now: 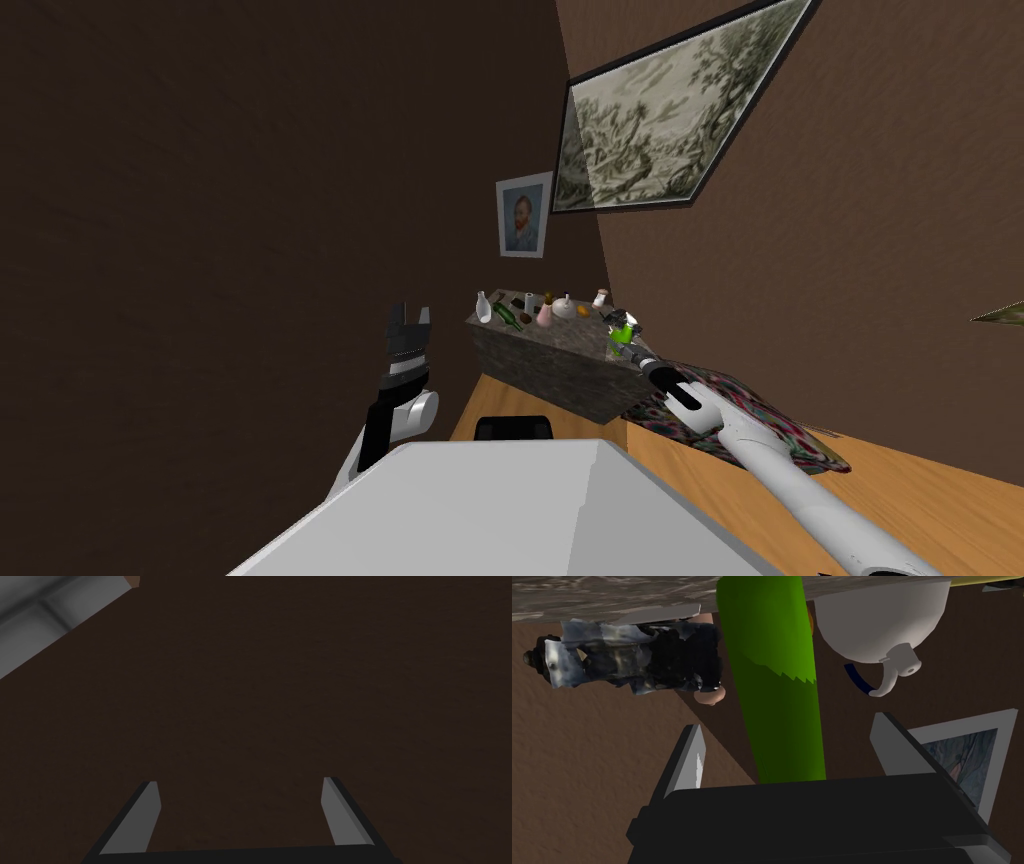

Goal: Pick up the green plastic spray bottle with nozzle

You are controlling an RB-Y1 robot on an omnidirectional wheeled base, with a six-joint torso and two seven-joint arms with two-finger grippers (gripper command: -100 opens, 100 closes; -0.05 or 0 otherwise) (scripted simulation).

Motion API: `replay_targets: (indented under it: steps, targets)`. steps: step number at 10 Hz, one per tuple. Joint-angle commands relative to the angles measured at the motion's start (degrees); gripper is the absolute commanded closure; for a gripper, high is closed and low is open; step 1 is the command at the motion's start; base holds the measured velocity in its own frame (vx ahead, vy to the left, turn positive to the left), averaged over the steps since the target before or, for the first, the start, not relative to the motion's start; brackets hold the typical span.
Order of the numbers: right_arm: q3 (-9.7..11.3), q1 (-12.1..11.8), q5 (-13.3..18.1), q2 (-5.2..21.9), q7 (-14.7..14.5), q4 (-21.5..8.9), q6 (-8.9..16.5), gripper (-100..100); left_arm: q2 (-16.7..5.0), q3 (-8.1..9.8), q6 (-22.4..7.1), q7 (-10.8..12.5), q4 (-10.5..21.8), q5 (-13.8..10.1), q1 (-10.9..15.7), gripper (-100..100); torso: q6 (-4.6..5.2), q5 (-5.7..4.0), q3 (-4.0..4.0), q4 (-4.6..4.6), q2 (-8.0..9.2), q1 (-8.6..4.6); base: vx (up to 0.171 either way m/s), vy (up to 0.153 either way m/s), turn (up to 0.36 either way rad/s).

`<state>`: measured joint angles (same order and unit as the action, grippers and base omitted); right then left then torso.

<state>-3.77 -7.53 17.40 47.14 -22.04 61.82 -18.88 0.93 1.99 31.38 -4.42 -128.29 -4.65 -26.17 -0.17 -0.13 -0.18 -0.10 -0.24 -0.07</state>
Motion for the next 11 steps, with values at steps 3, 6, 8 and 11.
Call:
replay_targets:
  steps: [3, 6, 8, 11]
  targets:
    - [2.4, 3.3, 0.2, 2.4, 0.9, -5.8, -3.2, -100, 0.0, 0.0, 0.0, 0.0, 0.0, 0.0, 0.0, 0, 0.0, -0.02, 0.0, 0.0, 0.0, -0.06, -0.003, 0.015, -0.038]
    - [2.4, 7.1, 0.2, 2.4, 0.9, -12.2, -5.2, -100, 0.0, -0.01, 0.0, 0.0, 0.0, 0.0, 0.0, 0, -0.02, 0.06, 0.03, 0.02, 0.05, 0.23, -0.016, 0.057, -0.024]
    - [2.4, 7.1, 0.2, 2.4, 0.9, -13.7, -5.2, -100, 0.0, 0.0, 0.0, 0.0, 0.0, 0.0, 0.0, 0, 0.01, -0.01, 0.0, 0.0, -0.01, -0.01, 0.006, -0.006, 0.0]
    - [4.9, 12.1, 0.5, 4.9, 1.9, -17.7, -9.8, -100, 0.0, -0.01, 0.0, 0.0, 0.0, 0.0, 0.0, 0, -0.02, 0.07, 0.03, 0.01, 0.04, 0.31, -0.016, 0.072, -0.064]
